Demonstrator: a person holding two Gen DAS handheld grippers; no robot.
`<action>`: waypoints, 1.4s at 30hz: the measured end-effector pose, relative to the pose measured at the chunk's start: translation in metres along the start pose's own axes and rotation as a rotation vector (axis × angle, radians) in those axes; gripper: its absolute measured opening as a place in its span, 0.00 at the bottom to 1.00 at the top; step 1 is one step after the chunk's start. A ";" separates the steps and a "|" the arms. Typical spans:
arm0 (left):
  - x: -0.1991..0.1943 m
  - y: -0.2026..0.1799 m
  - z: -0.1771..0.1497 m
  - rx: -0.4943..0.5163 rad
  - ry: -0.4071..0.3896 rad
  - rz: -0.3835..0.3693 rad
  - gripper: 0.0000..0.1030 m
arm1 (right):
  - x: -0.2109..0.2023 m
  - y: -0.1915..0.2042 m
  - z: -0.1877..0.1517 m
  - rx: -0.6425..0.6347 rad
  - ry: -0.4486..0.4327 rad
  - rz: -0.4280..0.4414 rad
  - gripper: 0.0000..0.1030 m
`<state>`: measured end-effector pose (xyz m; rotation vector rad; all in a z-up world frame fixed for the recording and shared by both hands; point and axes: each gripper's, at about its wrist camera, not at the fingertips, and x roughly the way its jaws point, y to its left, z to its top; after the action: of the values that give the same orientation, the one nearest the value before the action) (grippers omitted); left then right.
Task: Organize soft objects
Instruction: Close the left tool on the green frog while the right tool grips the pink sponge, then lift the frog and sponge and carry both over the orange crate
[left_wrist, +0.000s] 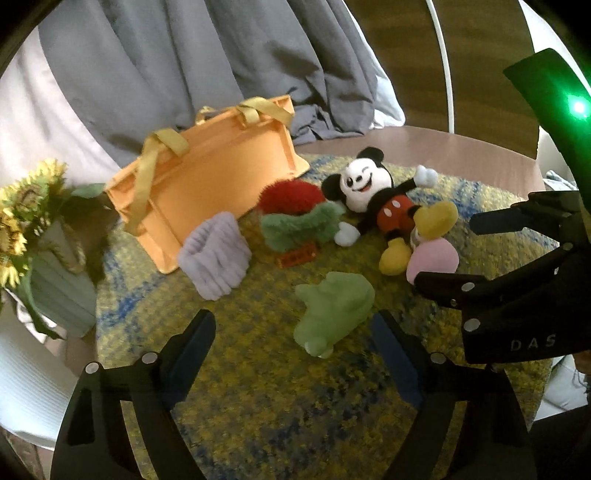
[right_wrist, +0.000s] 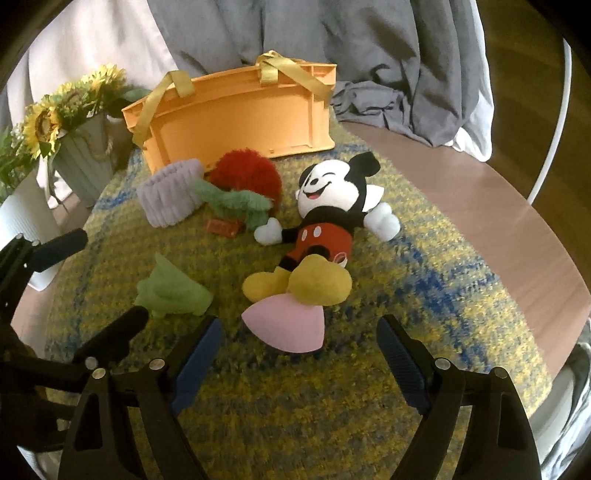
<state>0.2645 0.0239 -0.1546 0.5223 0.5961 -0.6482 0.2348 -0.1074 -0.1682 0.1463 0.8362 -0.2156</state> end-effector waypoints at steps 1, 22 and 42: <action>0.002 -0.001 0.000 0.003 0.001 -0.003 0.84 | 0.002 0.000 0.000 -0.001 0.002 0.002 0.83; 0.040 -0.020 0.002 0.046 0.088 -0.087 0.51 | 0.026 -0.001 -0.002 -0.018 0.034 0.082 0.52; 0.020 -0.011 -0.004 -0.182 0.104 -0.051 0.35 | 0.010 0.001 -0.002 -0.050 0.020 0.098 0.50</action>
<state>0.2689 0.0110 -0.1731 0.3726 0.7604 -0.6103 0.2400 -0.1074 -0.1767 0.1425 0.8514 -0.1010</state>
